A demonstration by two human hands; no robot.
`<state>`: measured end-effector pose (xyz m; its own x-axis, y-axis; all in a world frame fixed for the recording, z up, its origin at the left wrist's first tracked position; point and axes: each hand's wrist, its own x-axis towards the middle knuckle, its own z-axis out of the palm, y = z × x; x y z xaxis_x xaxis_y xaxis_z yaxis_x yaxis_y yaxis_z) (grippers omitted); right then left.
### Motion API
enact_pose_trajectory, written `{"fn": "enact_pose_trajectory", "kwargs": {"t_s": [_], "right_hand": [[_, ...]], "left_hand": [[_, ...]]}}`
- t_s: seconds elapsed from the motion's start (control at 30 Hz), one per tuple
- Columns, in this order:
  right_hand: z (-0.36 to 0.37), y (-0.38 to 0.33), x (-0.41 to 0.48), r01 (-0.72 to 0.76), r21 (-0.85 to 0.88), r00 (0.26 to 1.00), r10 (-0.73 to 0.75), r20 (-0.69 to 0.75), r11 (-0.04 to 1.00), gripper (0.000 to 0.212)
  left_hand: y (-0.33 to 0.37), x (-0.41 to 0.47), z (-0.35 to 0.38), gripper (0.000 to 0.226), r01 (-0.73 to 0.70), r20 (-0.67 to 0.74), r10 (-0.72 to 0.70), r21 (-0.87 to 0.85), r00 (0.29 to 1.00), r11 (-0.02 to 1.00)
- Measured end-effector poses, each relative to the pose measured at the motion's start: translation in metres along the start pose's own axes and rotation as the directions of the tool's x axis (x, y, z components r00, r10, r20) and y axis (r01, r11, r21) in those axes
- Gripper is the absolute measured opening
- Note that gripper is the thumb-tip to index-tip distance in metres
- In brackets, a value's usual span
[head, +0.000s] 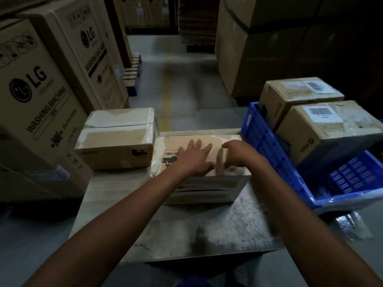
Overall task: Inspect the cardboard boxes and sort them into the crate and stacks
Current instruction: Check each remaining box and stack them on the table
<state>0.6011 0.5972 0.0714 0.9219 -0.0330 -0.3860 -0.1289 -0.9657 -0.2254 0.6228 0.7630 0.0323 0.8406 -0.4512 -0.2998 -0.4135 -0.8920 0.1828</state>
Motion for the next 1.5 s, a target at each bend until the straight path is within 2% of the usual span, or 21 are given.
{"fn": "enact_pose_trajectory", "kwargs": {"t_s": [0.1,0.2,0.33,0.43,0.5,0.57,0.63,0.67,0.73,0.8,0.9,0.97,1.03,1.1,1.27,1.37,1.5], "right_hand": [[-0.001,0.009,0.003,-0.011,-0.045,1.0,0.012,0.022,0.999,0.061],[-0.009,0.007,0.007,0.013,-0.06,0.999,-0.01,0.047,0.998,0.062],[-0.016,0.001,0.016,0.086,-0.031,0.996,-0.085,0.026,0.996,0.08],[-0.008,-0.005,0.012,0.094,-0.144,0.993,-0.082,0.088,0.985,0.091],[-0.004,-0.004,0.013,0.095,-0.17,0.994,-0.083,0.077,0.981,0.095],[0.001,0.003,0.017,0.094,-0.127,0.995,-0.09,0.03,0.987,0.1],[0.01,0.014,0.022,0.092,-0.039,0.996,-0.092,0.003,0.995,0.104],[0.015,0.017,0.023,0.084,0.01,0.996,-0.084,0.008,0.996,0.105],[0.028,0.02,0.022,0.052,0.102,0.999,-0.051,-0.013,0.993,0.105],[0.036,0.018,0.022,-0.011,0.267,0.994,0.039,-0.101,0.964,0.099],[0.038,0.015,0.024,-0.074,0.538,0.961,0.205,-0.188,0.84,0.091],[0.034,0.018,0.022,-0.065,0.637,0.952,0.239,-0.192,0.768,0.091],[0.027,0.02,0.018,-0.049,0.732,0.938,0.282,-0.199,0.679,0.092],[0.018,0.021,0.011,-0.038,0.766,0.915,0.331,-0.232,0.641,0.091],[0.008,0.023,-0.008,0.005,0.746,0.857,0.382,-0.346,0.665,0.074],[0.029,0.03,-0.019,-0.029,0.732,0.891,0.35,-0.29,0.681,0.065],[0.081,0.031,-0.032,-0.153,0.685,0.926,0.345,-0.151,0.712,0.072]], "left_hand": [[0.006,0.006,0.004,0.075,0.012,0.039,-0.013,0.038,0.999,0.999],[0.006,0.01,0.0,0.072,0.0,-0.035,0.003,0.093,0.999,0.996],[-0.001,0.019,0.0,0.068,0.028,-0.104,-0.021,0.062,0.994,0.998],[-0.007,0.023,0.017,0.066,0.027,-0.077,-0.022,0.07,0.997,0.997],[-0.01,0.024,0.022,0.066,0.033,-0.084,-0.028,0.057,0.996,0.998],[-0.011,0.023,0.022,0.069,0.03,-0.101,-0.027,0.03,0.995,0.999],[-0.016,0.021,0.019,0.071,0.107,-0.173,-0.113,-0.044,0.978,0.993],[-0.023,0.018,0.018,0.071,0.188,-0.231,-0.21,-0.114,0.95,0.976],[-0.041,0.011,0.013,0.069,0.355,-0.308,-0.435,-0.283,0.846,0.891],[-0.059,0.006,0.007,0.063,0.419,-0.252,-0.567,-0.459,0.784,0.784],[-0.078,0.005,-0.002,0.055,0.322,-0.185,-0.6,-0.703,0.778,0.634],[-0.08,0.0,-0.011,0.044,0.233,-0.158,-0.627,-0.838,0.763,0.494],[-0.078,-0.008,-0.017,0.028,0.163,-0.156,-0.653,-0.902,0.742,0.4],[-0.076,-0.016,-0.022,0.021,0.115,-0.206,-0.678,-0.911,0.705,0.397],[-0.081,-0.042,-0.012,0.025,-0.003,-0.355,-0.718,-0.897,0.599,0.441],[-0.087,-0.068,0.025,0.026,0.013,-0.314,-0.751,-0.919,0.581,0.394],[-0.081,-0.095,0.078,0.02,0.127,-0.227,-0.783,-0.924,0.58,0.362]]}}
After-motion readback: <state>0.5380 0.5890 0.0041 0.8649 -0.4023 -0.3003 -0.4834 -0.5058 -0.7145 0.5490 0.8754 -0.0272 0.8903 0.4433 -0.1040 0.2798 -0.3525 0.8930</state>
